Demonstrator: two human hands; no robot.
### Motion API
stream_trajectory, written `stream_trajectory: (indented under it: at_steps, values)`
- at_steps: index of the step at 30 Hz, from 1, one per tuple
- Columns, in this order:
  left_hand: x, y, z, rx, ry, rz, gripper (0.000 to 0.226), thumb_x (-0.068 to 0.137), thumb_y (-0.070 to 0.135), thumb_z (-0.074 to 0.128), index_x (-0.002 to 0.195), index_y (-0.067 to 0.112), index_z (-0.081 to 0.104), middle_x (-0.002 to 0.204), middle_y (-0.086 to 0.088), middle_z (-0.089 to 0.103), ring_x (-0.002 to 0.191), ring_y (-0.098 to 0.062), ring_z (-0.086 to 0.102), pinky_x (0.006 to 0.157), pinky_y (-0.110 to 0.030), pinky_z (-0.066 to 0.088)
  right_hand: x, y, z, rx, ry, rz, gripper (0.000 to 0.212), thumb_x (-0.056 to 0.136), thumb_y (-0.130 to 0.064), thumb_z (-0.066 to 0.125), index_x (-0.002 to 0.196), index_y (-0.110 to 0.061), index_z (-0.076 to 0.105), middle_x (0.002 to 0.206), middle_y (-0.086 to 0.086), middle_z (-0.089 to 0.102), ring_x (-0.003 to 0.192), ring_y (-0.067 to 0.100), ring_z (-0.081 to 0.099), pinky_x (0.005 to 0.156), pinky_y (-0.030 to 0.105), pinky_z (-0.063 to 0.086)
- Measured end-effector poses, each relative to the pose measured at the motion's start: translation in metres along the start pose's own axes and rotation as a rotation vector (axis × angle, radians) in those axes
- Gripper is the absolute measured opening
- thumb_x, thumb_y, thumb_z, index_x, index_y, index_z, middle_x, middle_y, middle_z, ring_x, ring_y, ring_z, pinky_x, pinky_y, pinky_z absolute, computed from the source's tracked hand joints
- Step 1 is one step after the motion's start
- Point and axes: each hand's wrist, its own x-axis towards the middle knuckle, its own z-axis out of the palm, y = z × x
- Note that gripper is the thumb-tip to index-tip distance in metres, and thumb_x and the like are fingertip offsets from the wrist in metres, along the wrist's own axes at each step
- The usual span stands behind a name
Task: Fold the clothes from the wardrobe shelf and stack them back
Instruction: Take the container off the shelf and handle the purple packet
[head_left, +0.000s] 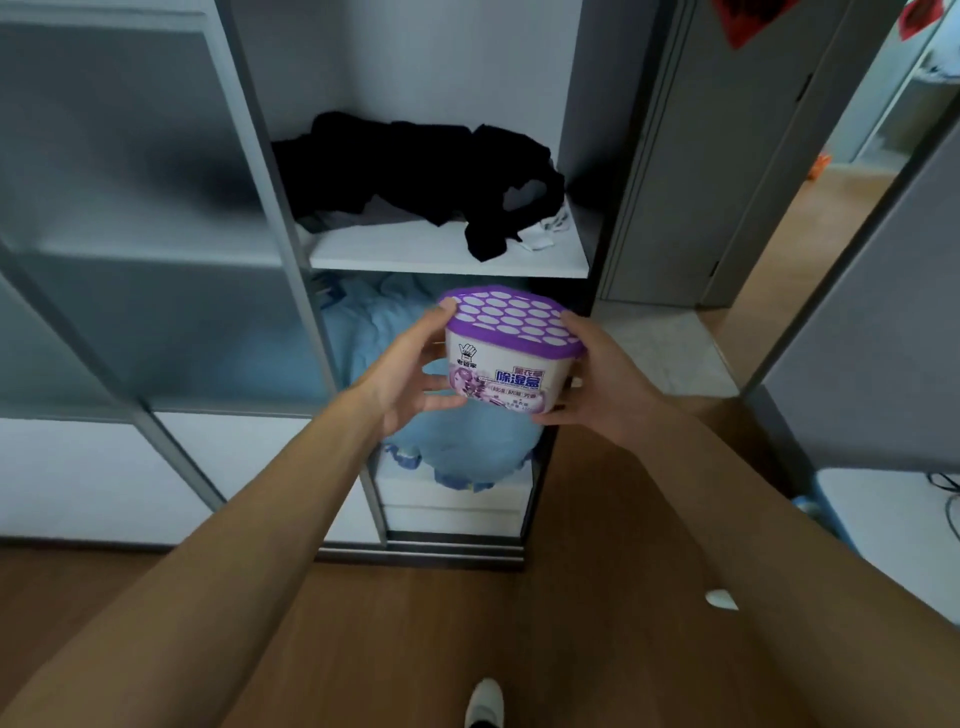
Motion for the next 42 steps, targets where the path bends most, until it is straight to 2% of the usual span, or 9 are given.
stream_trajectory:
  at_steps: [7, 11, 15, 22, 27, 32, 34, 37, 42]
  values:
    - [0.098, 0.049, -0.011, -0.013, 0.128, 0.071, 0.058, 0.071, 0.065, 0.054, 0.104, 0.02, 0.071, 0.095, -0.002, 0.074, 0.078, -0.03, 0.075, 0.066, -0.038, 0.059, 0.088, -0.062, 0.016, -0.107, 0.007, -0.065, 0.044, 0.092, -0.065, 0.05, 0.117, -0.031, 0.063, 0.109, 0.007, 0.075, 0.096, 0.029, 0.073, 0.08, 0.053, 0.06]
    - [0.147, 0.085, -0.026, -0.032, 0.184, 0.085, 0.058, 0.059, 0.066, 0.059, 0.092, 0.02, 0.073, 0.075, 0.002, 0.074, 0.066, -0.027, 0.073, 0.064, -0.039, 0.058, 0.134, -0.096, 0.033, -0.048, 0.058, -0.143, 0.046, 0.091, -0.068, 0.049, 0.114, -0.031, 0.066, 0.1, 0.0, 0.077, 0.084, 0.022, 0.076, 0.066, 0.045, 0.061]
    - [0.193, 0.123, -0.034, -0.008, 0.199, 0.143, 0.043, 0.07, 0.063, 0.056, 0.073, 0.026, 0.077, 0.075, 0.002, 0.075, 0.064, -0.019, 0.073, 0.059, -0.037, 0.058, 0.176, -0.127, 0.05, -0.018, 0.166, -0.223, 0.038, 0.091, -0.066, 0.05, 0.098, -0.035, 0.07, 0.086, -0.006, 0.078, 0.087, 0.021, 0.074, 0.066, 0.043, 0.061]
    - [0.283, 0.176, -0.044, -0.025, 0.124, 0.155, 0.048, 0.079, 0.06, 0.059, 0.095, 0.017, 0.075, 0.084, -0.004, 0.078, 0.071, -0.023, 0.076, 0.056, -0.036, 0.058, 0.238, -0.185, 0.064, 0.032, 0.255, -0.306, 0.037, 0.099, -0.053, 0.043, 0.098, -0.029, 0.071, 0.081, -0.003, 0.078, 0.075, 0.018, 0.076, 0.061, 0.038, 0.06]
    - [0.345, 0.212, -0.056, 0.0, 0.04, 0.13, 0.048, 0.079, 0.06, 0.062, 0.098, 0.018, 0.073, 0.079, 0.0, 0.078, 0.077, -0.022, 0.075, 0.057, -0.038, 0.06, 0.272, -0.235, 0.067, -0.219, 0.442, -0.497, 0.018, 0.102, -0.018, 0.049, 0.101, -0.017, 0.067, 0.1, 0.006, 0.075, 0.087, 0.018, 0.074, 0.061, 0.025, 0.06]
    - [0.398, 0.231, -0.051, -0.047, 0.014, 0.088, 0.044, 0.078, 0.056, 0.064, 0.096, 0.018, 0.073, 0.079, -0.001, 0.076, 0.081, -0.023, 0.073, 0.07, -0.044, 0.063, 0.306, -0.264, 0.069, -0.477, 0.47, -0.587, 0.004, 0.097, -0.029, 0.062, 0.095, -0.029, 0.065, 0.096, -0.004, 0.073, 0.09, 0.013, 0.072, 0.082, 0.031, 0.061]
    - [0.414, 0.233, -0.044, -0.072, 0.035, 0.082, 0.042, 0.08, 0.055, 0.063, 0.097, 0.017, 0.071, 0.083, -0.003, 0.075, 0.081, -0.024, 0.072, 0.072, -0.044, 0.062, 0.317, -0.274, 0.067, -0.651, 0.47, -0.588, 0.019, 0.088, -0.033, 0.074, 0.092, -0.034, 0.056, 0.093, -0.015, 0.066, 0.084, 0.0, 0.069, 0.074, 0.018, 0.058]
    - [0.438, 0.238, -0.034, -0.106, 0.028, 0.081, 0.044, 0.083, 0.054, 0.061, 0.103, 0.016, 0.071, 0.093, -0.006, 0.074, 0.085, -0.026, 0.072, 0.075, -0.044, 0.062, 0.339, -0.291, 0.06, -0.904, 0.498, -0.532, 0.057, 0.072, -0.041, 0.086, 0.115, -0.033, 0.048, 0.101, -0.013, 0.06, 0.086, 0.0, 0.063, 0.062, 0.007, 0.049]
    - [0.48, 0.253, -0.022, -0.045, 0.025, 0.141, 0.044, 0.083, 0.055, 0.061, 0.102, 0.015, 0.07, 0.097, -0.009, 0.074, 0.086, -0.027, 0.071, 0.063, -0.038, 0.061, 0.381, -0.328, 0.044, -1.318, 0.592, -0.389, 0.074, 0.063, -0.06, 0.083, 0.121, -0.032, 0.047, 0.112, -0.003, 0.056, 0.1, 0.017, 0.06, 0.084, 0.04, 0.058]
